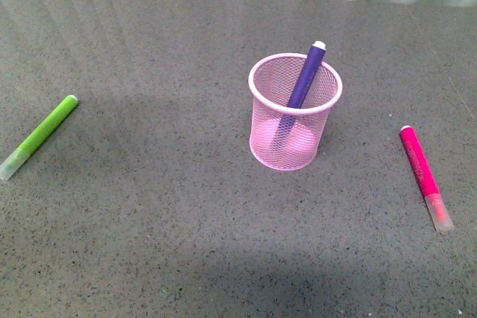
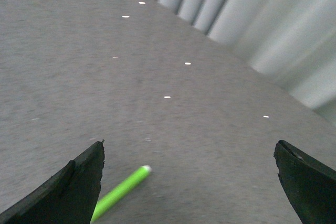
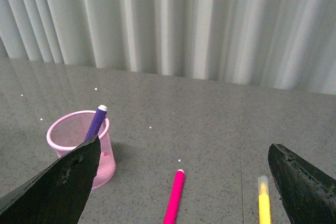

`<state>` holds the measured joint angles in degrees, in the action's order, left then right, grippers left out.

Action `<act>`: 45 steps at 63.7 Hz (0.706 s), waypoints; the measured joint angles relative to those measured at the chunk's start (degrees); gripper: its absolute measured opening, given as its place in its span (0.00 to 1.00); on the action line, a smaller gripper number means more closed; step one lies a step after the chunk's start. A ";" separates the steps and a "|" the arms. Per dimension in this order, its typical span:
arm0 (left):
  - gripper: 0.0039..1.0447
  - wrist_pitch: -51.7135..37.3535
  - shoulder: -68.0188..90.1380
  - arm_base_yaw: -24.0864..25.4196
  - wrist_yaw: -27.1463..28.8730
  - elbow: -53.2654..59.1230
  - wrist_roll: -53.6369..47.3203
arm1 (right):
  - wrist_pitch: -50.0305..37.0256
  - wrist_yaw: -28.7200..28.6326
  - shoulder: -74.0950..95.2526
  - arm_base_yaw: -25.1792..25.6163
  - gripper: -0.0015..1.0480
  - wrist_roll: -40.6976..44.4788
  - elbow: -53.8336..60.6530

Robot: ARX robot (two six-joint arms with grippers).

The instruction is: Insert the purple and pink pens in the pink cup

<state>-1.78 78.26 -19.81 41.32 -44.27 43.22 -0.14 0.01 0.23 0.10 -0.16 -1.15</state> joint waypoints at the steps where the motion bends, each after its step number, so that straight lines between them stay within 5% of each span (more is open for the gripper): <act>1: 0.93 0.46 -0.52 0.07 0.28 0.66 0.87 | 0.00 0.00 0.00 0.00 0.93 0.00 0.00; 10: 0.92 6.34 -5.20 0.15 1.86 7.52 7.39 | 0.00 0.00 0.00 0.00 0.93 0.00 0.00; 19: 0.69 -33.24 -9.35 6.08 -24.17 25.11 -16.70 | 0.00 0.00 -0.02 0.00 0.93 0.00 0.00; 25: 0.52 -46.95 -14.43 9.46 -31.36 31.28 -31.98 | 0.00 0.02 0.00 0.00 0.93 0.00 0.00; 45: 0.02 -43.21 -26.40 13.92 -35.67 38.10 -41.88 | 0.00 0.02 0.00 0.00 0.93 0.00 0.00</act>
<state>-44.99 51.86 -5.89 5.65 -6.17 1.34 -0.14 0.03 0.23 0.10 -0.16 -1.15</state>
